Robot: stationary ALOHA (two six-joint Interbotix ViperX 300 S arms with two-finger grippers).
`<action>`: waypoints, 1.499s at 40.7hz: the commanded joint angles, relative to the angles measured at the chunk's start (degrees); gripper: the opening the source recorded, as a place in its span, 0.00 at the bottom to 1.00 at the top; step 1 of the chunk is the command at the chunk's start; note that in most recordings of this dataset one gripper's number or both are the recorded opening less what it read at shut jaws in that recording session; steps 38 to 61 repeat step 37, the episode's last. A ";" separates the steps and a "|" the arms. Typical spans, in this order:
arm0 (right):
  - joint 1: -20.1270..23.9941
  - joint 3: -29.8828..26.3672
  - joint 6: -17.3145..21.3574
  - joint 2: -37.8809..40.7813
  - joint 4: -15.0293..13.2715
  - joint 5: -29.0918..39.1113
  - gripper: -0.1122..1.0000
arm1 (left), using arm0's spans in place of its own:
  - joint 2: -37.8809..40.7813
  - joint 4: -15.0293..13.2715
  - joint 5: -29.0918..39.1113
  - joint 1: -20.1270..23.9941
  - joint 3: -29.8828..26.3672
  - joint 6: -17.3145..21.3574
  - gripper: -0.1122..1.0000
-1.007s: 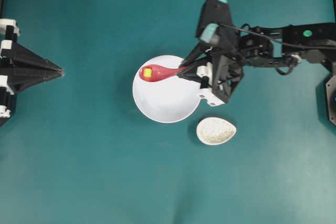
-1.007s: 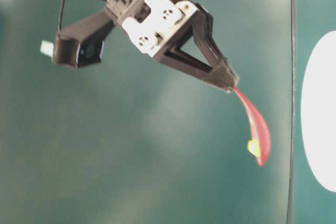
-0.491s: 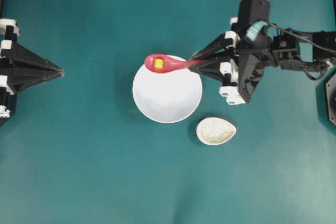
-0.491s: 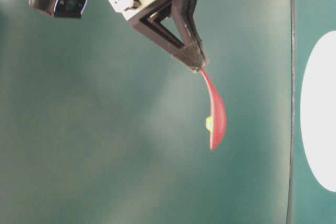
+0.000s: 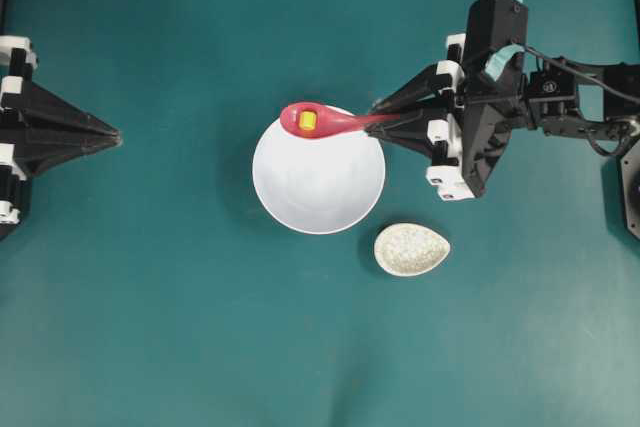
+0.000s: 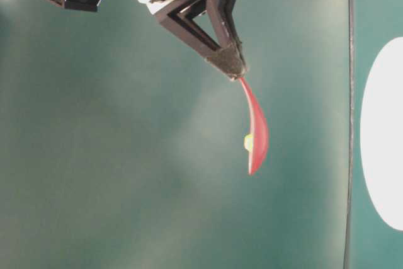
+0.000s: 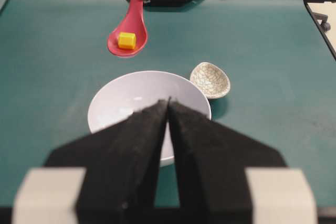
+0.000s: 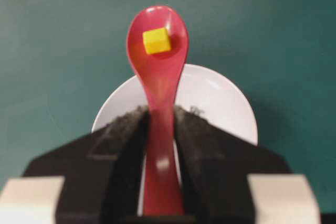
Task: Scoop the yellow hexagonal prism block from the bowl with a spoon using the right arm.
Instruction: 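Hold the loaded spoon raised above the bowl with the right gripper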
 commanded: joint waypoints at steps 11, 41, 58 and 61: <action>0.09 -0.62 -0.18 -0.88 -0.18 -1.32 0.31 | 0.18 0.09 -0.18 0.09 -1.67 -0.09 0.20; 0.09 -0.62 -0.09 -0.97 -0.18 -1.67 0.31 | -1.49 0.09 0.18 0.09 -2.02 0.09 0.20; 0.09 -0.62 -0.09 -0.97 -0.18 -1.67 0.31 | -1.49 0.09 0.18 0.09 -2.02 0.09 0.20; 0.09 -0.62 -0.09 -0.97 -0.18 -1.67 0.31 | -1.49 0.09 0.18 0.09 -2.02 0.09 0.20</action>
